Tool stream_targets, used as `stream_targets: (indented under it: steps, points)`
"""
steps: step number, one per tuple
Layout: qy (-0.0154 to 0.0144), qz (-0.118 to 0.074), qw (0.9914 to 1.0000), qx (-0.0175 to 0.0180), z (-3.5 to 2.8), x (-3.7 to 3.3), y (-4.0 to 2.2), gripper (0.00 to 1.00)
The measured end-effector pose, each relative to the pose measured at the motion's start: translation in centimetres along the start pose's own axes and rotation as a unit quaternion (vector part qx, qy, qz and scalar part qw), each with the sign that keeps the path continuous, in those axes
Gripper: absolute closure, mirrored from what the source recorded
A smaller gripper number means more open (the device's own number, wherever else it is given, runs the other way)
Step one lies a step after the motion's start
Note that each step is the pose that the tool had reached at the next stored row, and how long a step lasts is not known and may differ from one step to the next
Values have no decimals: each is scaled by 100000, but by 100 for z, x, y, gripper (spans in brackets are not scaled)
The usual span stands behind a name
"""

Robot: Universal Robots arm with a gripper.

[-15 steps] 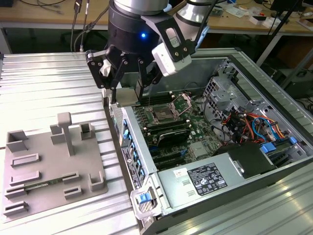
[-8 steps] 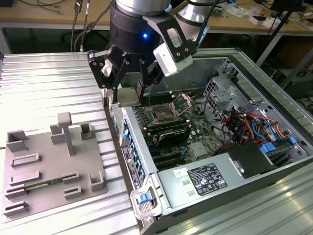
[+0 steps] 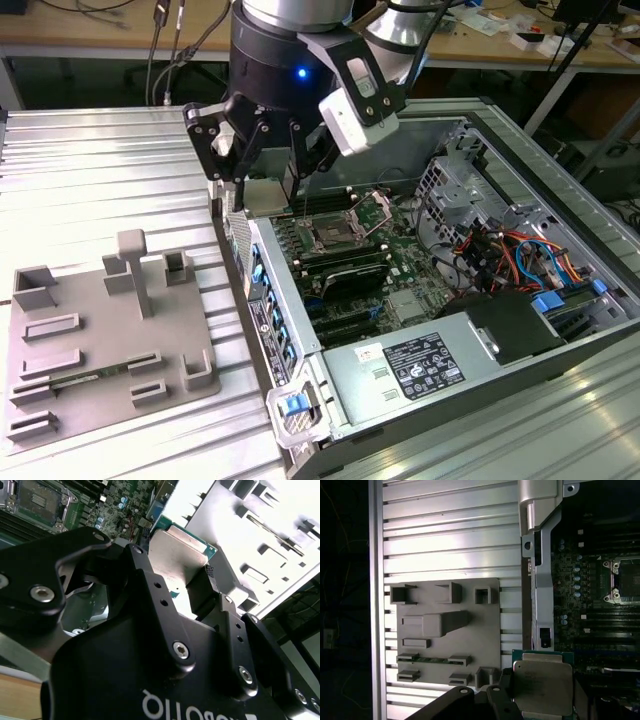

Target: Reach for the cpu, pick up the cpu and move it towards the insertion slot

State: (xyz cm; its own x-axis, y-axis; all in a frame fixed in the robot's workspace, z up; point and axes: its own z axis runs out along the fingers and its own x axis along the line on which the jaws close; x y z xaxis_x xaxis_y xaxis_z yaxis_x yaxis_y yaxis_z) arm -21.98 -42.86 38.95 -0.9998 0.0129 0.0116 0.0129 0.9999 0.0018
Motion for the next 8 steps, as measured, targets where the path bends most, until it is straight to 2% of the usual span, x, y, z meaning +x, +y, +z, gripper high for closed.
stream_targets:
  steps: [8]
  points:
    - [1,-2,100000,15,2,-32,1,45]
